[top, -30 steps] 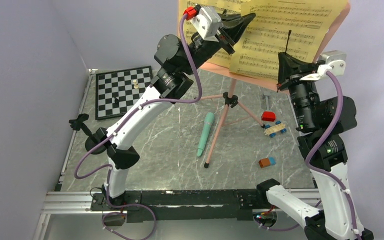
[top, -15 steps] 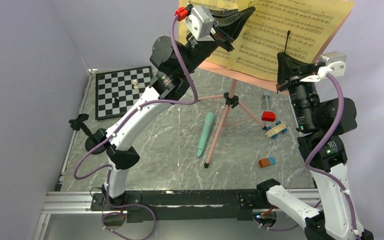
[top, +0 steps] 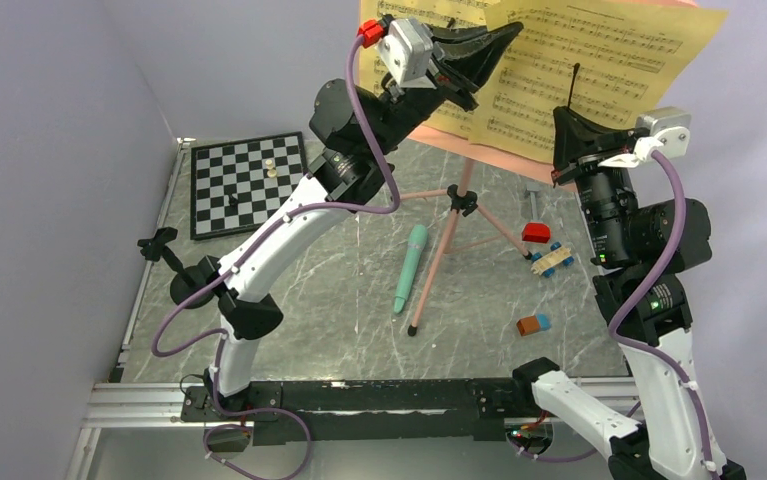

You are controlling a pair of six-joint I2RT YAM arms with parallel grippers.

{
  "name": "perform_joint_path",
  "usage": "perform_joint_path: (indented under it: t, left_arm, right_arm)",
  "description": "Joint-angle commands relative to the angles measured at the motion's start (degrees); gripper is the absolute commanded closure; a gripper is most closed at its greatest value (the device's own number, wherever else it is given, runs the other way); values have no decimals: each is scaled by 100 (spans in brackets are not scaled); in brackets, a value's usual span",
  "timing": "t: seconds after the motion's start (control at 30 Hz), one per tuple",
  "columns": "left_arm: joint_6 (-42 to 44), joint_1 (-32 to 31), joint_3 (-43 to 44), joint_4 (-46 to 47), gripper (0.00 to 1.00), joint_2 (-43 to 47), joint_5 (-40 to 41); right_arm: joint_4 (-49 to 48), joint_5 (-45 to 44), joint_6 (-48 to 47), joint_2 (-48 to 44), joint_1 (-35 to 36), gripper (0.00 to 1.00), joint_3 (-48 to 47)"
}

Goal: Set up the instrument practice props

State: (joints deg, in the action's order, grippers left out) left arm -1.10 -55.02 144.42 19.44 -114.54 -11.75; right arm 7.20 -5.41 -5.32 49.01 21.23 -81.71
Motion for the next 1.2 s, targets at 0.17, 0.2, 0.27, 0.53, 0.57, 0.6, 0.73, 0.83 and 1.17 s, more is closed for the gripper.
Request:
perform_joint_path:
  t: [0.17, 0.2, 0.27, 0.53, 0.57, 0.6, 0.73, 0.83, 1.17]
  left_arm:
    - [-39, -95, 120, 253, 99, -35, -29]
    - [-31, -96, 121, 253, 99, -39, -33]
    - [-30, -96, 114, 253, 99, -38, -29]
    - [-53, -96, 78, 306, 97, -64, -41]
    - [-55, -96, 78, 306, 96, -63, -38]
    - [-49, -96, 78, 314, 96, -74, -43]
    - [-59, -96, 37, 360, 85, -92, -32]
    - [-65, -96, 34, 367, 72, -117, -25]
    - [2, -87, 16, 316, 33, -58, 40]
  right_arm:
    - [238, 366, 207, -48, 47, 100, 125]
    - [230, 369, 207, -38, 47, 100, 129]
    - [229, 381, 211, -25, 47, 100, 126]
    - [106, 301, 242, -45, 47, 90, 207]
    - [92, 283, 242, -50, 46, 86, 213]
    - [70, 268, 242, -55, 47, 83, 216]
    - [27, 251, 242, -44, 47, 68, 193]
    - [13, 251, 234, -49, 47, 59, 211]
    - [-40, 172, 225, -206, 44, 51, 331]
